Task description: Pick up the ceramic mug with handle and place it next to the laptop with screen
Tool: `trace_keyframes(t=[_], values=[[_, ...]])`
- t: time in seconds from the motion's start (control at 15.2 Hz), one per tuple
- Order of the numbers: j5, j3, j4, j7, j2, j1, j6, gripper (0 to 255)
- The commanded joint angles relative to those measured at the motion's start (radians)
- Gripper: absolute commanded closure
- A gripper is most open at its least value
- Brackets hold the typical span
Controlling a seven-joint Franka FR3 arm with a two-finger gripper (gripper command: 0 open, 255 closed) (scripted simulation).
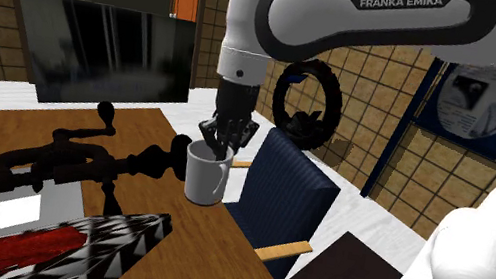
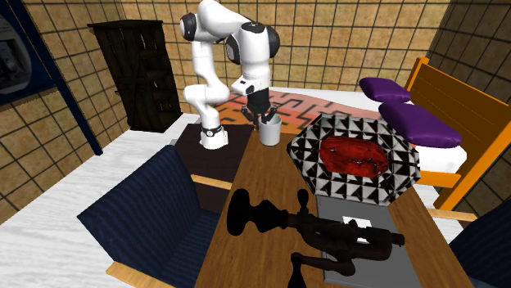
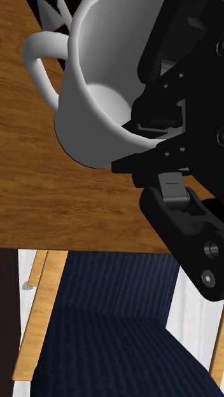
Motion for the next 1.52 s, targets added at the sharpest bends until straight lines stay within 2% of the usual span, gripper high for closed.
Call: trace_keyframes(t=[0.0, 0.4, 0.59, 0.79, 0.86, 1.45], values=[[-0.037, 0.007, 0.076, 0.014, 0.084, -0.008, 0.001, 255], [-0.162, 0.014, 0.377, 0.065, 0.353, 0.007, -0.055, 255], [-0.225, 0.007, 0.566, 0.085, 0.498, 0.038, -0.111, 255], [-0.286, -0.008, 0.803, 0.095, 0.660, 0.089, -0.195, 255], [-0.292, -0.011, 0.833, 0.095, 0.679, 0.096, -0.206, 255], [-0.286, -0.014, 0.685, 0.089, 0.663, 0.076, -0.075, 255]])
